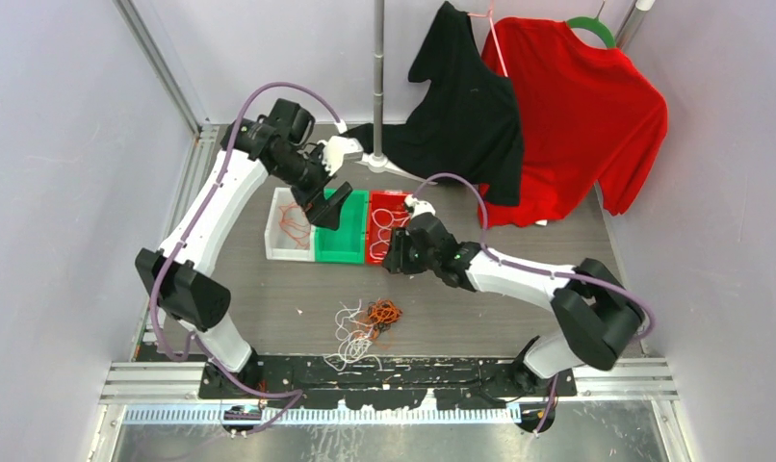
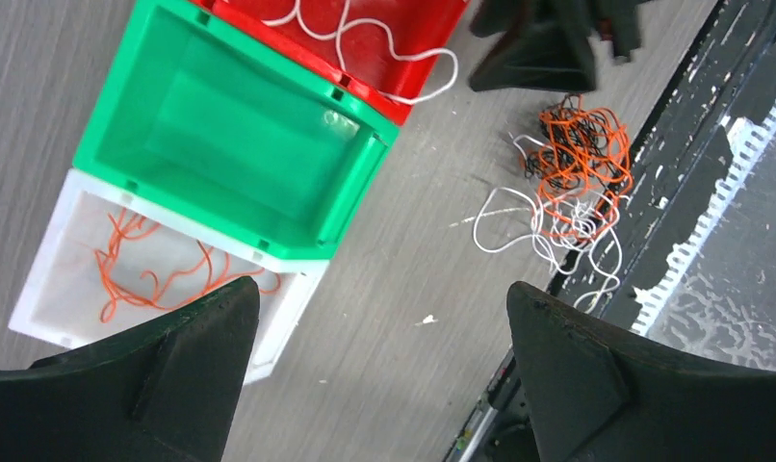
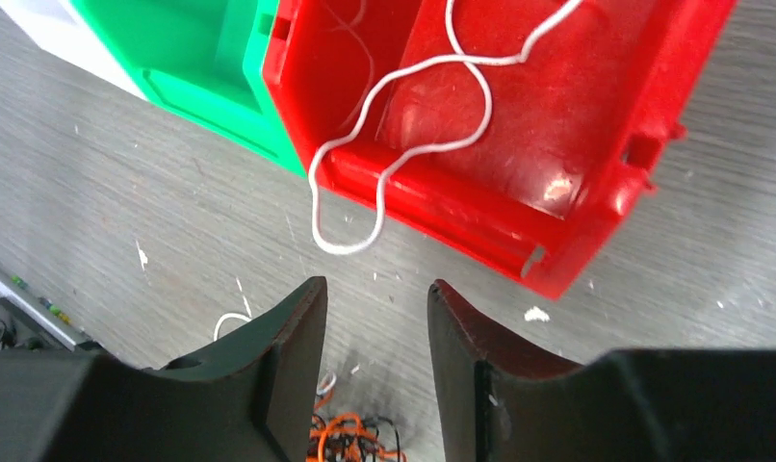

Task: Untangle the cables
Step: Place the cable in the bin.

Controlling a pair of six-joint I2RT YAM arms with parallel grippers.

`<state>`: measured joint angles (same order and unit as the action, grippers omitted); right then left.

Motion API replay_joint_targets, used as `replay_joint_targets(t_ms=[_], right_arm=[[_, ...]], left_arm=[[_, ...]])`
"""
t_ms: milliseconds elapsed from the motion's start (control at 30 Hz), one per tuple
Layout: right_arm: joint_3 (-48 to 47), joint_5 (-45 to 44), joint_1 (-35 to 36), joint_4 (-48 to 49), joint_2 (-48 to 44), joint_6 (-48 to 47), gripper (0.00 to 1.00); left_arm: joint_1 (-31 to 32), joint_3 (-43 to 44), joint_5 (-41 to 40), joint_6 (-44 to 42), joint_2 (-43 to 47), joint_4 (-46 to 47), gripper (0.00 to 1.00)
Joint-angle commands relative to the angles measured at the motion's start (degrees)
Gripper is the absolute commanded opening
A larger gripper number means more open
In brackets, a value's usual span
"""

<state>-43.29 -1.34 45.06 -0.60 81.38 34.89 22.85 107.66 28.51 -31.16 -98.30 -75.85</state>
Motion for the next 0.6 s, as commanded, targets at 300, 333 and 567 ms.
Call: replay_joint_targets(t_ms=[300,333,567], right_arm=[[-18.5,1.6,-4.2,0.9,15.6,0.1,0.32],[-19.5,1.5,-4.5,0.3,16.6,-0.2,0.31],[-25.6,-1.6,-5.0,-6.0,22.3,-3.5,0.26]], left_arm=[[-0.6,1.5,-5.8,6.2,4.3,-7.4,1.00],[-0.7,1.4,-5.8,6.2,4.9,-7.2,1.00],[-1.9,2.6,-6.0,4.6,6.2,-9.2,1.00]])
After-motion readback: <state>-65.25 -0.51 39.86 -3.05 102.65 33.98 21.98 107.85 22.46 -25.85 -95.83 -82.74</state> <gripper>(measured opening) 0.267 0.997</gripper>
